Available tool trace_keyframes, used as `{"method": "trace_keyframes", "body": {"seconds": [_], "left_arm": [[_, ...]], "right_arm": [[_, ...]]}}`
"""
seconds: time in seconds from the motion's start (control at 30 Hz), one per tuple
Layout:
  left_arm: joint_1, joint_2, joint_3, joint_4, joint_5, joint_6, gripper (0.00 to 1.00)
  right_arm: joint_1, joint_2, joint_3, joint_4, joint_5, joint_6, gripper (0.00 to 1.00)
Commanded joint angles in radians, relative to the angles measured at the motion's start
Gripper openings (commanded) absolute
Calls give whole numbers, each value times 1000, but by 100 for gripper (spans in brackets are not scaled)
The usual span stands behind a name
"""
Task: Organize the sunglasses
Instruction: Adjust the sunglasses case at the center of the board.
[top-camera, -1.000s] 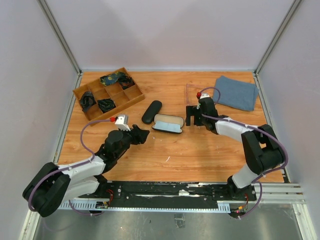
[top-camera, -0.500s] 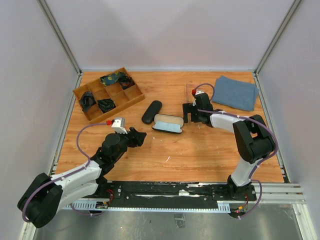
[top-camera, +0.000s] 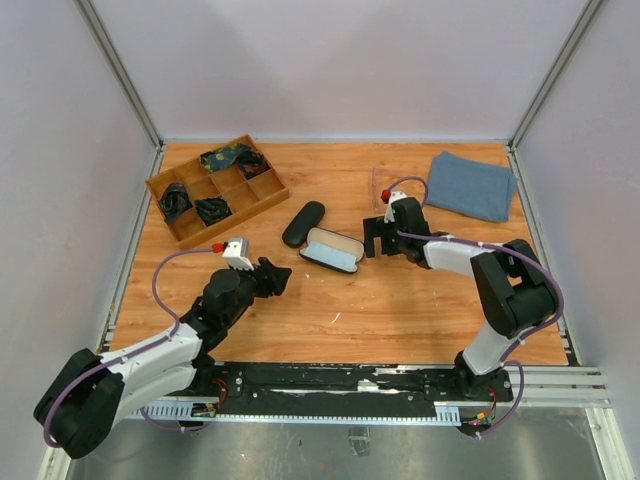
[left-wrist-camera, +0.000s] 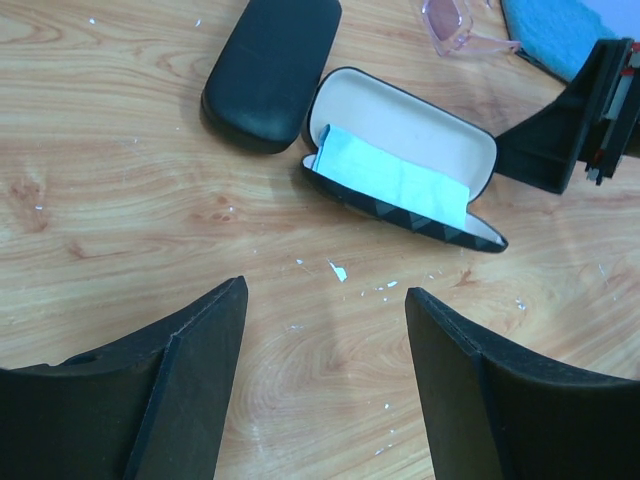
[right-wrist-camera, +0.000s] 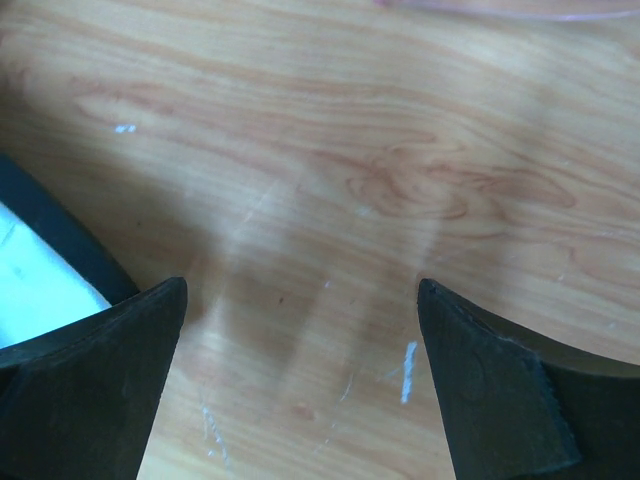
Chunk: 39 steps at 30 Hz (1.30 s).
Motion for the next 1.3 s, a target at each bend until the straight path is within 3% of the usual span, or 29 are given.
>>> {"method": "trace_keyframes", "body": {"seconds": [0.0,0.87,1.27], "left_arm": [[8,-32,-15,4,-9,1,70],[7,-131,-50,-47,-13,-16,71],[8,-143,-52,-55,-14,-19,71]], "right_arm": [[41,-63,-54,41,-27,-10,98],[213,-129,-84,17,17,-11,98],[229,-143,-78,-9,51,-4,98]]}}
